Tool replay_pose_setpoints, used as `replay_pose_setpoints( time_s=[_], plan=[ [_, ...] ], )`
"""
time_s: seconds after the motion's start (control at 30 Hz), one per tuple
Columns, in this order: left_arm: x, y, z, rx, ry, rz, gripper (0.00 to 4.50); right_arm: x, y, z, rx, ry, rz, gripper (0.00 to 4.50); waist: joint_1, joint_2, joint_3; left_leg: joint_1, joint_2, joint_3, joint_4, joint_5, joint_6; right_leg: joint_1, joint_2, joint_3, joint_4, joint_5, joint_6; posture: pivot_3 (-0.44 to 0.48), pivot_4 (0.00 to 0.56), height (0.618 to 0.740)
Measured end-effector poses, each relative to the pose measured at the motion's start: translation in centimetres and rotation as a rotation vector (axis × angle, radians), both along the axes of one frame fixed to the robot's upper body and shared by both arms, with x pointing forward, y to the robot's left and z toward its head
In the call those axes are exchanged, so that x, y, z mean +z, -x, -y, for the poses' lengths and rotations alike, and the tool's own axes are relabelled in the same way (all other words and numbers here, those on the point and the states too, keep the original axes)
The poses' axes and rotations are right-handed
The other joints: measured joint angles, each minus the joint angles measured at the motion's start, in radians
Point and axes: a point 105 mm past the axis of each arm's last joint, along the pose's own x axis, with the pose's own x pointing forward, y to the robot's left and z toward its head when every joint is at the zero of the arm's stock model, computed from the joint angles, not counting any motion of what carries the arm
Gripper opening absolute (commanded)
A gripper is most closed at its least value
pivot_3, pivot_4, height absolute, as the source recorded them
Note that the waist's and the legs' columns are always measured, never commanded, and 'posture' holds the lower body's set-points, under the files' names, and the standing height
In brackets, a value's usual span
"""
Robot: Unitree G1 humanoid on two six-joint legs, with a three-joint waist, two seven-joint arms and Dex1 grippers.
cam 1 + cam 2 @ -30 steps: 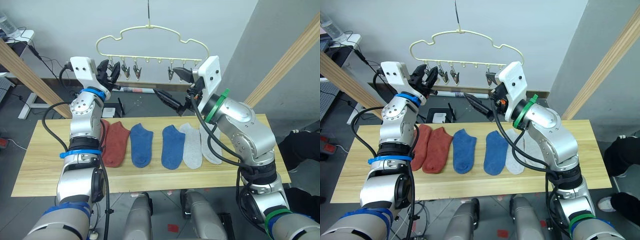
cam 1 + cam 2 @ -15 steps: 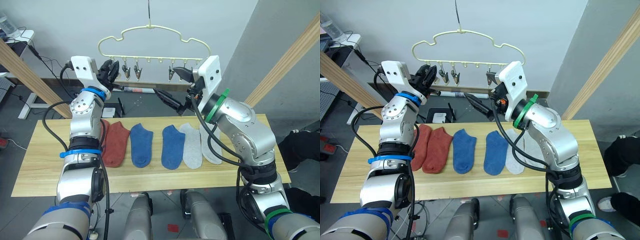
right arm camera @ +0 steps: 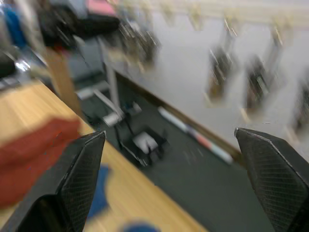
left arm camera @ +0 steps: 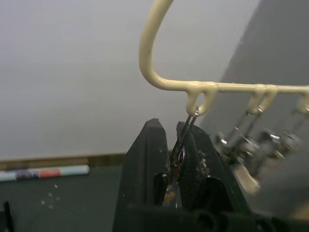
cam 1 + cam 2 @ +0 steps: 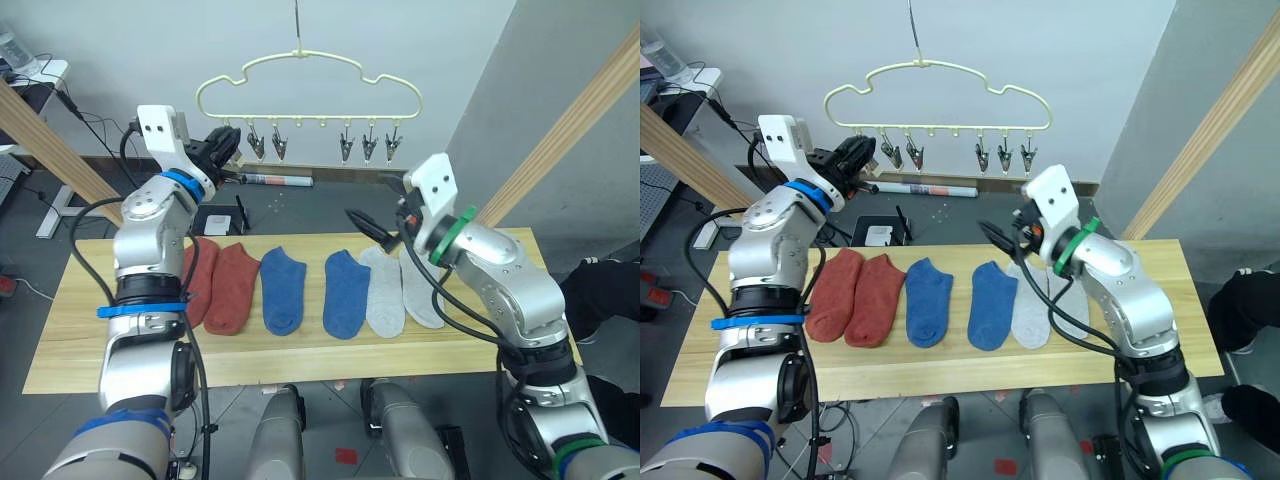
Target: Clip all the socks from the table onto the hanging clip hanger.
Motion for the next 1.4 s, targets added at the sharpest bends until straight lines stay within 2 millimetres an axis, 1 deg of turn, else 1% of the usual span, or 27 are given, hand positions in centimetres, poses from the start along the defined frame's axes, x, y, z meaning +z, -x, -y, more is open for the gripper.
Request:
replay_pose_setpoints(
  time_s=[0.03, 0.13, 0.2, 0.27, 0.37, 0.53, 0.6, 0.67, 0.9, 1.0, 1.13, 1.2, 1.23, 1.37, 1.4],
  plan=[
    [-0.2, 0.4, 0.1, -0.038, 0.002, -0.052, 0.22, -1.3, -0.5, 1.4, -0.051, 0.045, -0.036, 4.50, 0.000, 0.000, 0.000, 0.000, 0.000, 0.000, 0.000, 0.000, 0.000, 0.000, 0.000, 0.000, 0.000, 0.000, 0.000, -0.043, 0.351, 0.740],
    [-0.6, 1.6, 0.2, -0.129, 0.030, -0.188, 0.22, -4.7, -1.8, 4.5, -0.171, 0.129, -0.155, 4.50, -0.003, 0.000, 0.000, 0.002, 0.000, 0.001, 0.000, 0.000, 0.000, 0.000, 0.001, 0.002, 0.000, 0.000, 0.000, -0.042, 0.349, 0.740],
    [-0.9, 2.3, 0.6, -0.195, 0.058, -0.269, 0.22, -6.5, -2.4, 5.7, -0.211, 0.141, -0.231, 4.50, -0.007, 0.000, 0.000, 0.002, 0.001, 0.002, 0.000, 0.000, 0.000, 0.000, 0.003, 0.002, 0.000, 0.000, 0.000, -0.043, 0.347, 0.740],
    [-1.4, 2.9, 1.0, -0.255, 0.088, -0.337, 0.22, -8.0, -2.9, 6.4, -0.234, 0.148, -0.295, 4.50, -0.010, 0.000, 0.000, 0.003, 0.002, 0.002, 0.000, 0.000, 0.000, 0.000, 0.004, 0.003, 0.001, 0.000, 0.000, -0.047, 0.345, 0.740],
    [-1.7, 3.8, 1.6, -0.330, 0.137, -0.418, 0.22, -9.8, -3.9, 7.3, -0.275, 0.155, -0.378, 4.50, -0.012, 0.000, 0.000, 0.004, 0.002, 0.003, 0.000, 0.000, 0.000, 0.000, 0.005, 0.004, 0.001, 0.000, 0.000, -0.047, 0.344, 0.740],
    [-1.8, 5.1, 2.3, -0.422, 0.227, -0.508, 0.22, -11.0, -5.4, 7.6, -0.306, 0.151, -0.437, 4.50, -0.014, 0.000, 0.000, 0.004, 0.001, 0.004, -0.001, 0.000, 0.000, 0.000, 0.004, 0.004, 0.000, 0.000, 0.000, -0.040, 0.337, 0.740],
    [-1.8, 5.3, 2.3, -0.435, 0.242, -0.525, 0.22, -12.3, -5.9, 8.1, -0.331, 0.156, -0.493, 4.50, -0.012, 0.000, 0.000, 0.003, 0.001, 0.004, -0.001, 0.000, 0.000, 0.000, 0.003, 0.004, 0.000, 0.000, 0.000, -0.040, 0.337, 0.740],
    [-1.7, 5.4, 2.3, -0.435, 0.244, -0.525, 0.22, -13.6, -6.0, 8.4, -0.348, 0.163, -0.539, 4.50, -0.009, 0.000, 0.000, 0.003, 0.001, 0.004, -0.001, 0.000, 0.000, 0.000, 0.003, 0.004, 0.000, 0.000, 0.000, -0.036, 0.335, 0.740],
    [-1.7, 5.2, 2.1, -0.415, 0.249, -0.506, 0.22, -13.9, -7.4, 8.2, -0.354, 0.166, -0.516, 4.50, -0.009, 0.000, 0.000, 0.007, 0.001, 0.006, -0.001, 0.000, -0.001, 0.003, 0.003, 0.005, 0.000, 0.000, 0.000, -0.032, 0.336, 0.740],
    [-1.7, 5.2, 2.0, -0.407, 0.249, -0.501, 0.22, -14.1, -7.5, 8.3, -0.345, 0.173, -0.504, 3.92, -0.009, 0.000, 0.000, 0.008, 0.001, 0.006, -0.001, 0.000, -0.001, 0.004, 0.003, 0.006, 0.000, 0.000, 0.001, -0.026, 0.340, 0.740],
    [-1.7, 5.3, 1.8, -0.396, 0.248, -0.495, 0.22, -14.2, -7.2, 8.0, -0.312, 0.187, -0.497, 2.48, -0.008, 0.000, 0.000, 0.008, 0.001, 0.006, -0.001, 0.000, -0.001, 0.004, 0.003, 0.006, 0.000, 0.000, 0.001, -0.027, 0.338, 0.740],
    [-1.6, 5.3, 1.7, -0.392, 0.248, -0.492, 0.22, -14.3, -6.9, 7.8, -0.291, 0.193, -0.493, 1.83, -0.008, 0.000, 0.000, 0.008, 0.001, 0.006, -0.001, 0.000, -0.001, 0.004, 0.003, 0.006, 0.000, 0.000, 0.001, -0.026, 0.340, 0.740],
    [-1.6, 5.3, 1.7, -0.391, 0.248, -0.491, 0.22, -14.4, -6.8, 7.7, -0.276, 0.199, -0.490, 1.42, -0.007, 0.000, 0.000, 0.008, 0.001, 0.006, -0.001, 0.000, -0.001, 0.004, 0.003, 0.006, 0.000, 0.000, 0.001, -0.026, 0.340, 0.740],
    [-1.6, 5.3, 1.7, -0.391, 0.251, -0.490, 0.22, -14.5, -6.1, 7.5, -0.238, 0.208, -0.483, 0.02, -0.003, 0.000, 0.000, 0.008, 0.001, 0.006, -0.001, 0.000, -0.002, 0.003, 0.003, 0.006, 0.000, 0.000, 0.001, -0.024, 0.342, 0.740],
    [-1.5, 5.3, 1.8, -0.393, 0.257, -0.490, 0.22, -14.4, -5.9, 7.6, -0.226, 0.225, -0.471, 0.02, -0.002, 0.000, 0.000, 0.008, 0.001, 0.006, -0.001, 0.000, -0.002, 0.003, 0.002, 0.006, 0.000, 0.000, 0.001, -0.024, 0.342, 0.740]
  ],
)
